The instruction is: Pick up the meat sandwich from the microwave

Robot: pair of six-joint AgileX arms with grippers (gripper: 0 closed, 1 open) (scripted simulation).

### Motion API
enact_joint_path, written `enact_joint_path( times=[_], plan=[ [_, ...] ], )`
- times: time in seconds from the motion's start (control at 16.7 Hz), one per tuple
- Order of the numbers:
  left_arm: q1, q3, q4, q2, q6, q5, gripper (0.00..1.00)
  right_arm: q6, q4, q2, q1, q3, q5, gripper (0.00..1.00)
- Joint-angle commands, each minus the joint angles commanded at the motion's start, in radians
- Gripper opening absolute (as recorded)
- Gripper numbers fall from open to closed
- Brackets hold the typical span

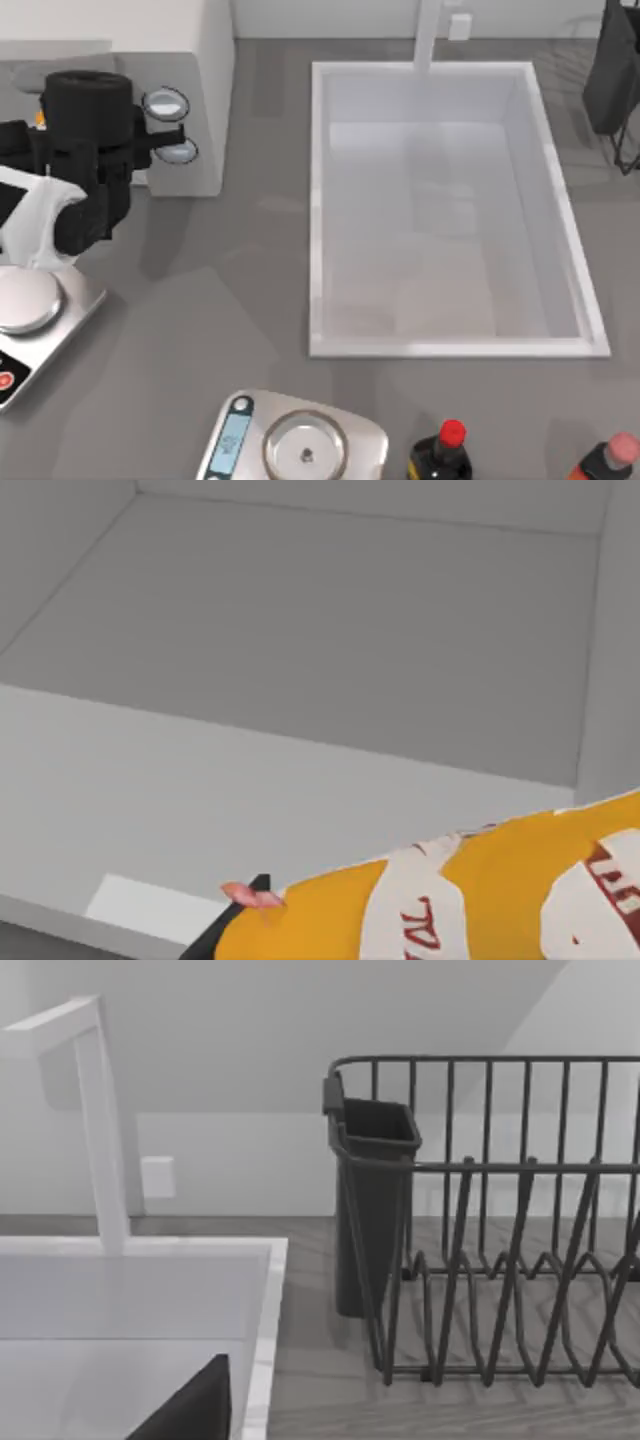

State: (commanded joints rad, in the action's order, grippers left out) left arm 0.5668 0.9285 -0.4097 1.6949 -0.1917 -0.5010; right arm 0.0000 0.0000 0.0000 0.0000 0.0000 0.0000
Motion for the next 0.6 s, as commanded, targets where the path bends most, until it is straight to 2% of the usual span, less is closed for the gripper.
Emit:
enact_joint_path(
  times=[0.24, 0.42, 0.48, 0.6],
  plan=[
    [0.074, -0.111, 0.054, -0.112, -0.031, -0.068, 0.00, 0.000, 0.000, 0.000, 0.000, 0.000, 0.000, 1.00],
    [0.075, -0.114, 0.055, -0.114, -0.031, -0.069, 0.00, 0.000, 0.000, 0.000, 0.000, 0.000, 0.000, 1.00],
    [0.021, -0.124, 0.042, -0.083, -0.026, -0.075, 0.00, 0.000, 0.000, 0.000, 0.000, 0.000, 0.000, 1.00],
    [0.024, -0.128, 0.026, -0.068, -0.026, -0.076, 0.00, 0.000, 0.000, 0.000, 0.000, 0.000, 0.000, 1.00]
  ],
)
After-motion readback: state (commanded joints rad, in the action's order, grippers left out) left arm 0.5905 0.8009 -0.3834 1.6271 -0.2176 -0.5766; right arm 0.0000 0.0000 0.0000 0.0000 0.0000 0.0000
